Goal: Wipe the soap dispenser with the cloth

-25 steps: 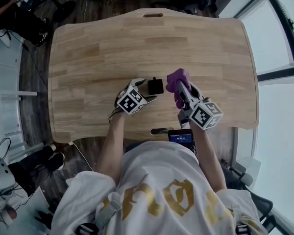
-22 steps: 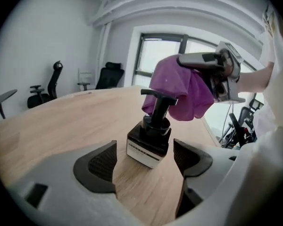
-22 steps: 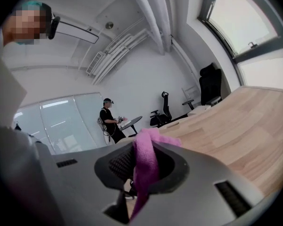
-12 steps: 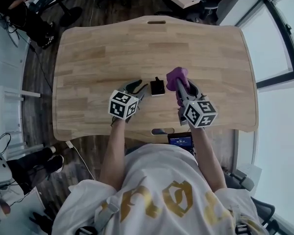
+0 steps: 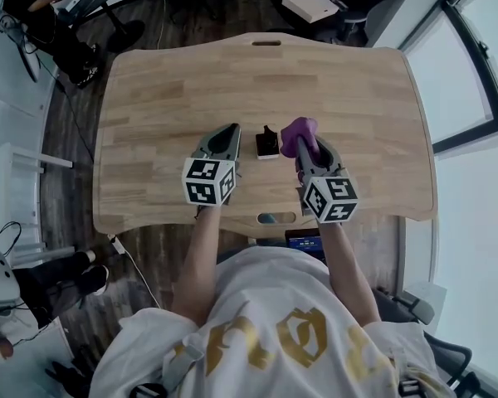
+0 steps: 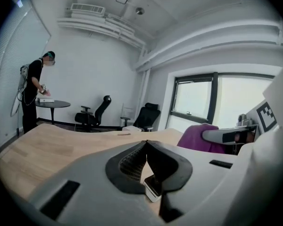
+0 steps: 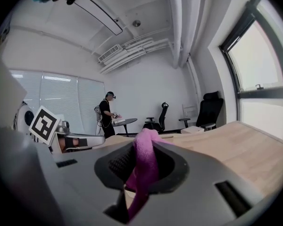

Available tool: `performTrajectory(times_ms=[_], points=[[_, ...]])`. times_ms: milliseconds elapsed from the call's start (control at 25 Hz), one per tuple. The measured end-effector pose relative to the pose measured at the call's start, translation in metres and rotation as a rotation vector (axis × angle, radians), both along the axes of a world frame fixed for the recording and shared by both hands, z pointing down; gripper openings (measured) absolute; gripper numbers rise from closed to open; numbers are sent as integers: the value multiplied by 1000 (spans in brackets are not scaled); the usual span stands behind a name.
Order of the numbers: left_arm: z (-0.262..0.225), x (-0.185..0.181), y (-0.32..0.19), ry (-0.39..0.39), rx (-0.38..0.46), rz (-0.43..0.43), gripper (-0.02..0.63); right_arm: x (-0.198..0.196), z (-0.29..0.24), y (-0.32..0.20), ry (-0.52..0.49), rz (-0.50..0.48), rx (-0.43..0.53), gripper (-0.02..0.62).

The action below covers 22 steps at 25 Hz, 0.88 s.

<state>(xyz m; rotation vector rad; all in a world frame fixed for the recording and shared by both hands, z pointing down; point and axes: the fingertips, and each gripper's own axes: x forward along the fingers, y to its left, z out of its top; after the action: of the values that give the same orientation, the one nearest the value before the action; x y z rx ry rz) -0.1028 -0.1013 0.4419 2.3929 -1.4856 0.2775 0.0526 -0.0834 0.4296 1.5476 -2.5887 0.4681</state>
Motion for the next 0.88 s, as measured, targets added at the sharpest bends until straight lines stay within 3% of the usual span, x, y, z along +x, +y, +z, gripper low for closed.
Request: performTrajectory(times_ms=[160,880], points=[[4,6,10,-41,3,2,9,6,-1,9,12,27,1,54],[1,14,30,-38,36,6,9,14,2,30,37,71,-2,52]])
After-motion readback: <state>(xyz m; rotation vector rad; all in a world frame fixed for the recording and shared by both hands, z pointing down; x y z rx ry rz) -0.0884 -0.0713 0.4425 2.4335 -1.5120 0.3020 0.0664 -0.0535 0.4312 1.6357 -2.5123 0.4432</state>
